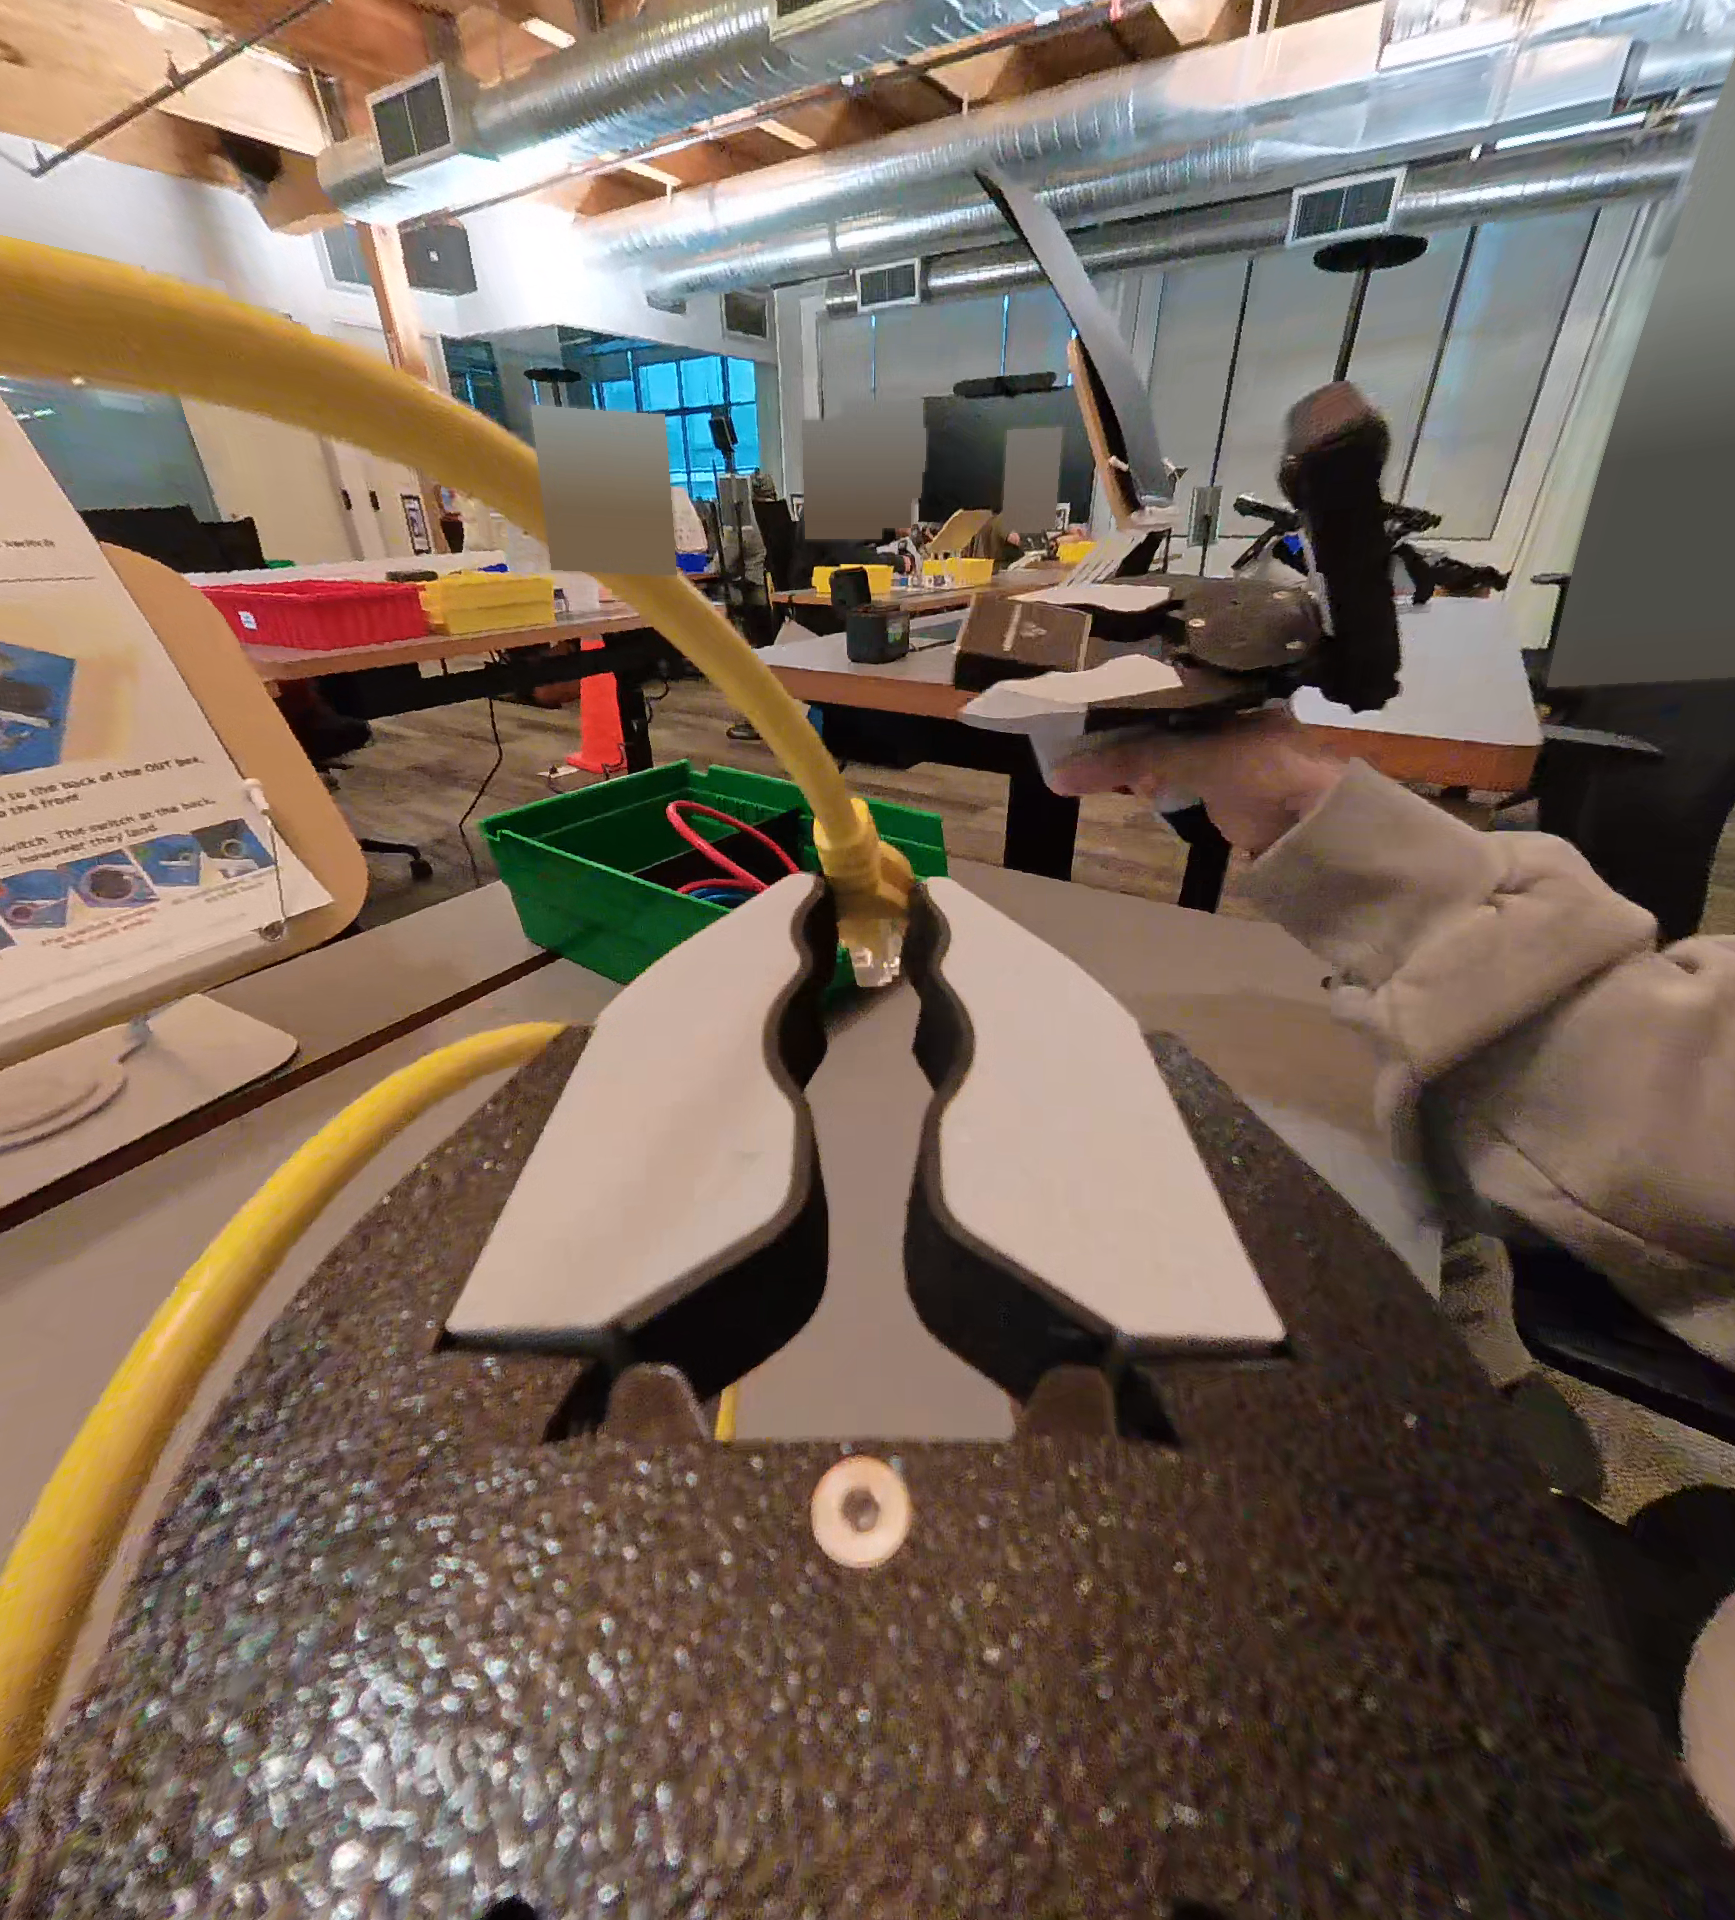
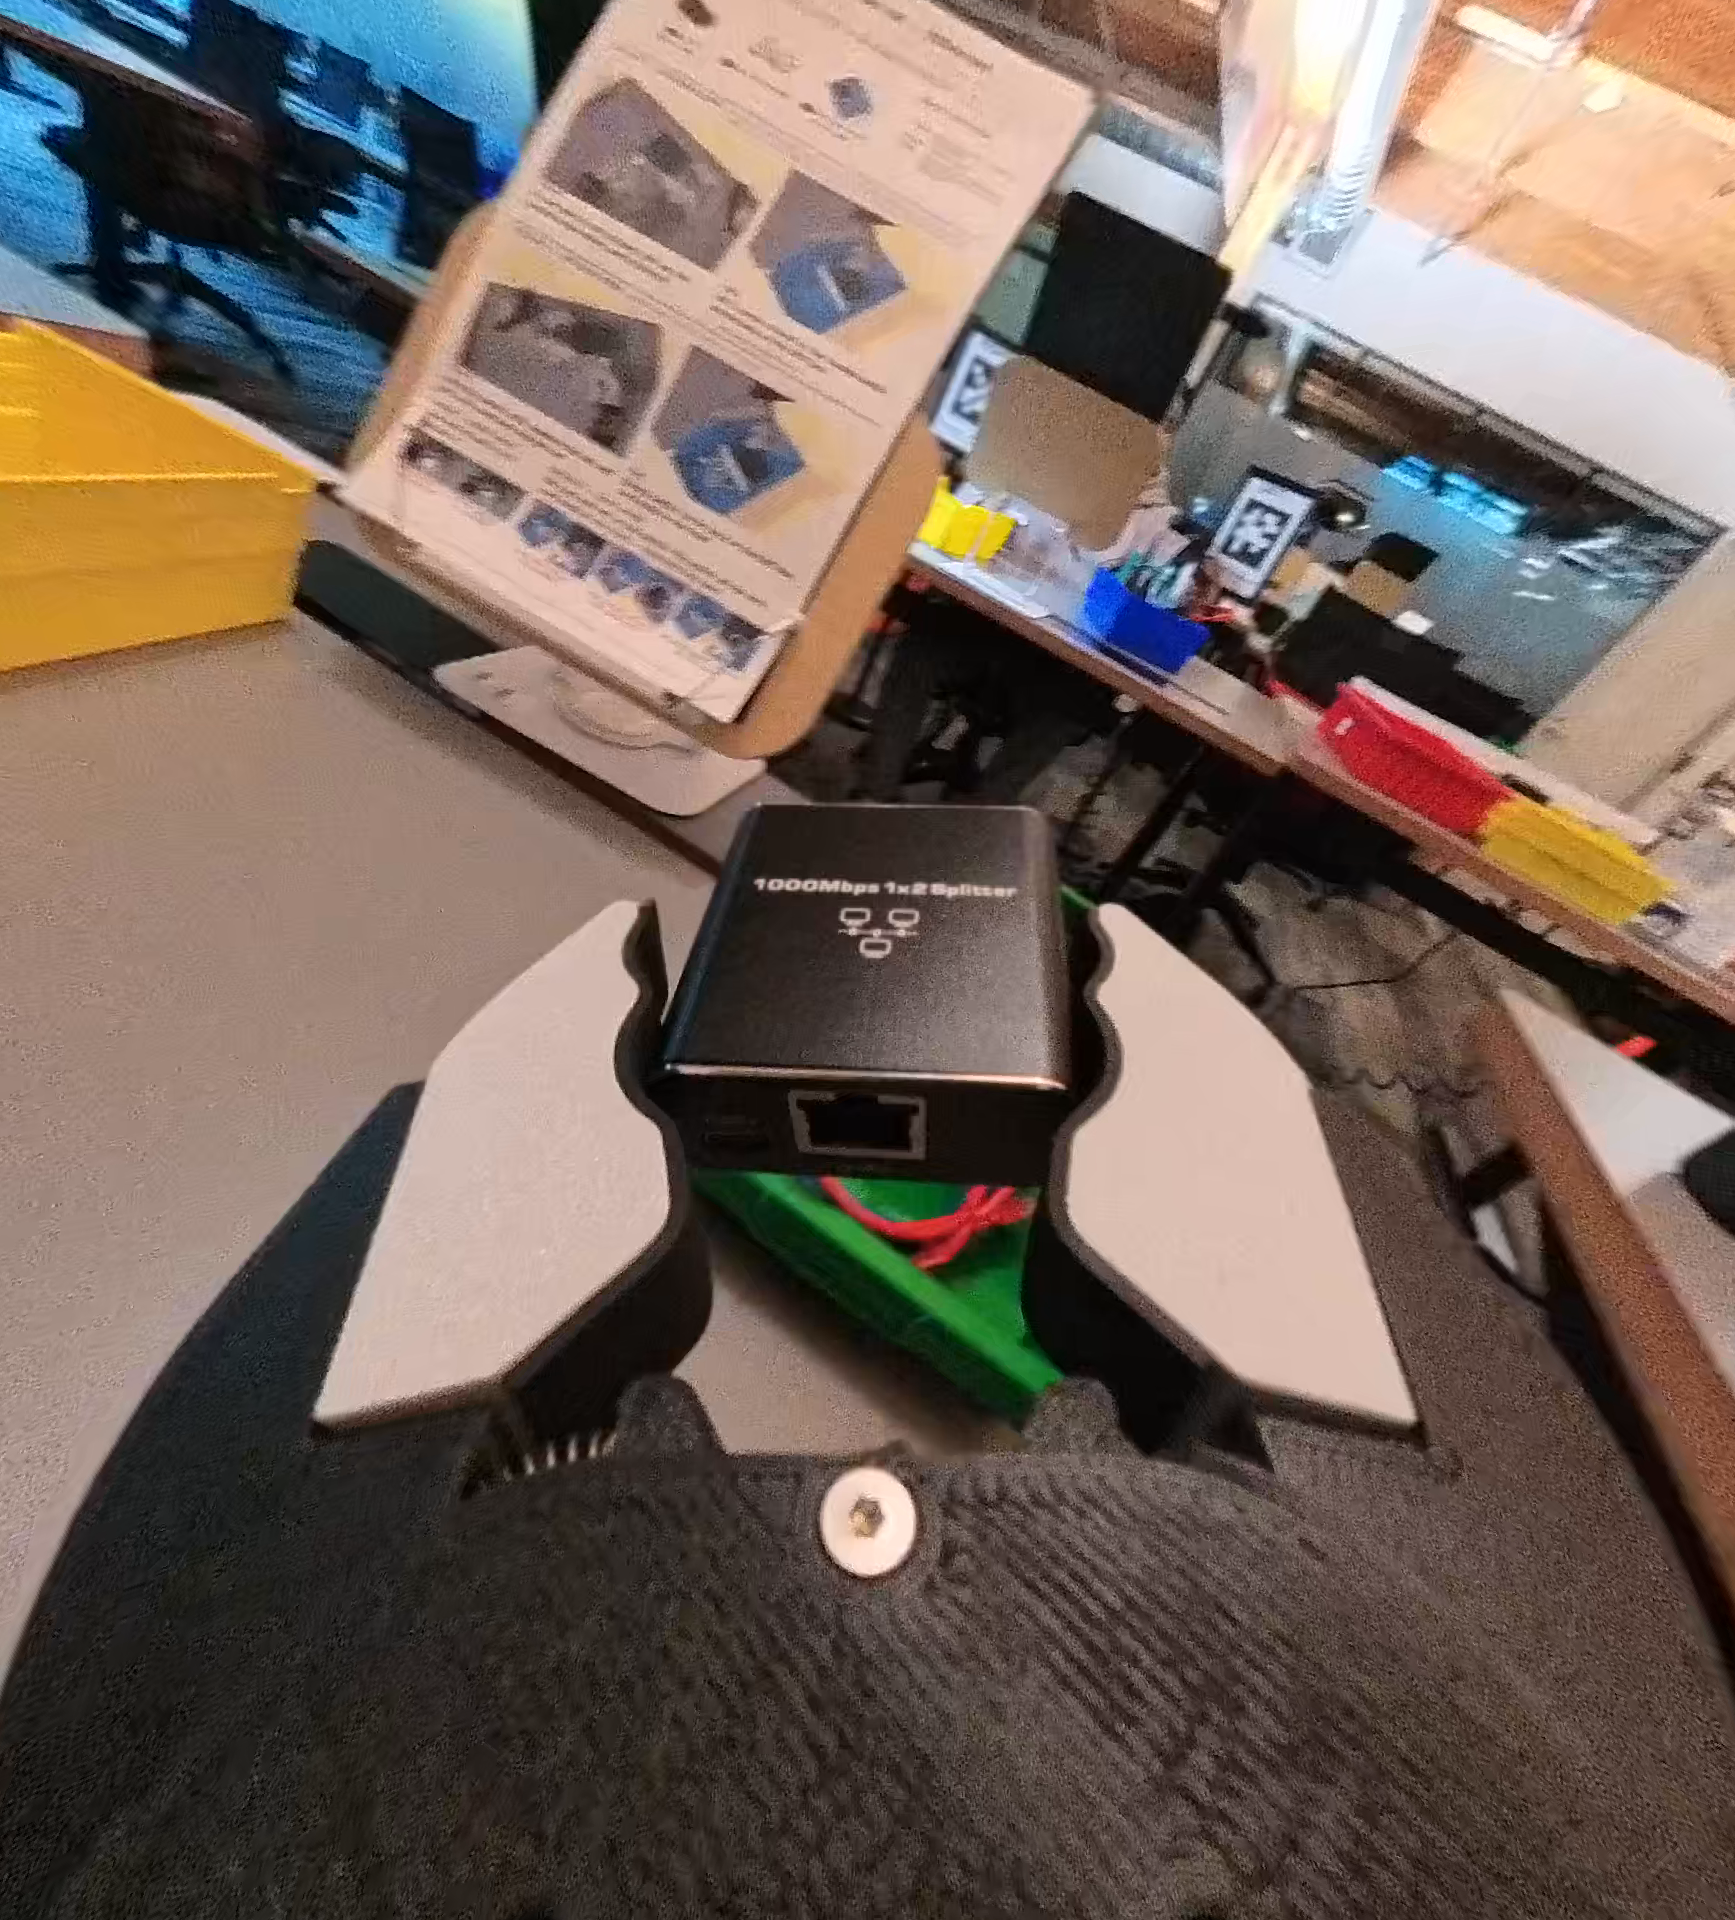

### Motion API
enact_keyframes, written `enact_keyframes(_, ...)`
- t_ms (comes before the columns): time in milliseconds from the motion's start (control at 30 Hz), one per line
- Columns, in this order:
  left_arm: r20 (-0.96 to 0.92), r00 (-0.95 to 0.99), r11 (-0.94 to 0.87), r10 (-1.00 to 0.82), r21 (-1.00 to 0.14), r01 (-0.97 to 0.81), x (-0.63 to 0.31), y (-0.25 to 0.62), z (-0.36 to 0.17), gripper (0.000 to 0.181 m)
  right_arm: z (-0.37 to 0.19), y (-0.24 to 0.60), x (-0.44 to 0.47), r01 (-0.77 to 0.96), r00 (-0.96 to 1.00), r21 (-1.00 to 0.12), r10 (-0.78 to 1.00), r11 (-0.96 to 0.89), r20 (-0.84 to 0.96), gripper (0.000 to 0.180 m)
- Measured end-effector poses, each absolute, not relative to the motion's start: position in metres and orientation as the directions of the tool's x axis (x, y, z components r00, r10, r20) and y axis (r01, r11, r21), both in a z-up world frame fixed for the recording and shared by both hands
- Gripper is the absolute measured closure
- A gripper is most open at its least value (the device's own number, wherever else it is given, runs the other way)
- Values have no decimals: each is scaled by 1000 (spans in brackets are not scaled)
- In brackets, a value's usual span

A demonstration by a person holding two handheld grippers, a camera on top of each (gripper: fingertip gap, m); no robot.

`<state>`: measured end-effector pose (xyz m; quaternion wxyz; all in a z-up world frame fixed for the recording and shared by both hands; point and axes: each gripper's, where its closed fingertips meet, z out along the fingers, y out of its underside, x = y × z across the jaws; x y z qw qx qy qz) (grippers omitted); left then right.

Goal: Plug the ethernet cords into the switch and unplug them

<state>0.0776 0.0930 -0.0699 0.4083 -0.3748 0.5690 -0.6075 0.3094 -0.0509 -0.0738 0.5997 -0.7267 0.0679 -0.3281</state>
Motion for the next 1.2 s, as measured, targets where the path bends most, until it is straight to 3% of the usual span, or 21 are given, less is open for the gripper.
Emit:
enact_keyframes(167,36,-480,-73,-876,-996,60,77,83,-75,168,-60,-34,445,138,740,-936,-594,-325,315,104)
enact_keyframes(300,43,-529,-65,-847,-998,23,81,76,-83,168,-108,-7,536,-40,748,-841,-575,-539,333,103)
enact_keyframes(467,85,-552,-93,-830,-996,-15,91,81,-92,168,-158,25,572,-122,798,-747,-513,-653,317,103)
enact_keyframes(633,110,-534,-92,-838,-994,-61,104,89,-104,168,-175,41,589,-144,806,-797,-537,-586,249,104)
enact_keyframes(767,127,-534,-99,-836,-992,-81,110,93,-107,168,-150,27,595,-70,751,-822,-572,-565,329,88)
enact_keyframes(867,142,-541,-122,-829,-990,-74,110,95,-104,167,-105,22,561,46,746,-867,-559,-496,360,88)
enact_keyframes(933,163,-556,-146,-815,-986,-75,110,96,-101,167,-76,37,499,151,830,-906,-448,-395,333,93)
enact_keyframes(1100,220,-584,-184,-782,-976,-121,113,92,-106,167,-43,74,254,240,961,-965,168,-103,221,107)
enact_keyframes(1200,244,-619,-183,-747,-970,-161,113,83,-110,167,-56,82,158,216,906,-970,392,-108,158,110)
